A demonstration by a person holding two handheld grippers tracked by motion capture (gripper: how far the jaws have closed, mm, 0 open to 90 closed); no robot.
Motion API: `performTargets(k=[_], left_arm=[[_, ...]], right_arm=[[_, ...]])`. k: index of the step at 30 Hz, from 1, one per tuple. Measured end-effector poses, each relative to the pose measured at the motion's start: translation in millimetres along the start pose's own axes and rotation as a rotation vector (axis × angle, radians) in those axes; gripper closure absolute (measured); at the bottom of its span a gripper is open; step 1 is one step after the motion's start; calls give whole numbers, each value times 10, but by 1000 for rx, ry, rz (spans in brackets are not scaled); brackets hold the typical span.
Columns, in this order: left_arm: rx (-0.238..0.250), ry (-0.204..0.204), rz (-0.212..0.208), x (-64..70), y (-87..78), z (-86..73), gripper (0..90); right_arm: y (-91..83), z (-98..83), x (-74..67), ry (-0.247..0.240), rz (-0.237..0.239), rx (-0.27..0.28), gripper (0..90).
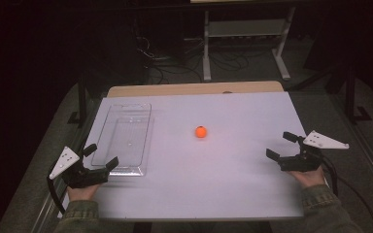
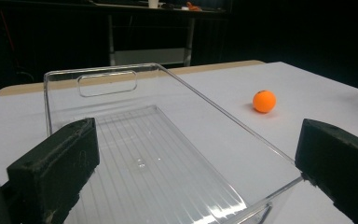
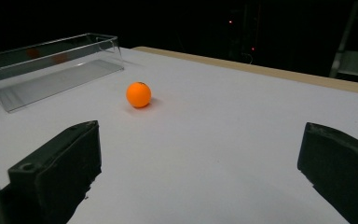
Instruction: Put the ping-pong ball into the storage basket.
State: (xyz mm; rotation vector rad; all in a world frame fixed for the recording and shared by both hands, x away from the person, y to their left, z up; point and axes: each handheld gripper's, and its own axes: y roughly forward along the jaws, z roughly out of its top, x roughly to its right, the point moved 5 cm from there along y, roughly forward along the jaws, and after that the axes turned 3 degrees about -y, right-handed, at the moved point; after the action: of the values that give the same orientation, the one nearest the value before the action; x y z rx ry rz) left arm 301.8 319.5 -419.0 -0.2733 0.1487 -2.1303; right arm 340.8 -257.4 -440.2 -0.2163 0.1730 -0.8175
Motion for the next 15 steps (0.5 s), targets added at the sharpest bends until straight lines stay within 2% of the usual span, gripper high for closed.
performTargets(k=[5, 10, 15], left_arm=[[-3, 0, 0, 20, -6, -3, 0], [-36, 18, -16, 46, 40, -1, 0], [-55, 32, -32, 105, 93, 30, 0]], right_arm=[[-22, 3, -12, -9, -2, 0, 0], [-42, 5, -24, -16, -6, 2, 0], [-48, 2, 2, -2, -13, 6, 0]])
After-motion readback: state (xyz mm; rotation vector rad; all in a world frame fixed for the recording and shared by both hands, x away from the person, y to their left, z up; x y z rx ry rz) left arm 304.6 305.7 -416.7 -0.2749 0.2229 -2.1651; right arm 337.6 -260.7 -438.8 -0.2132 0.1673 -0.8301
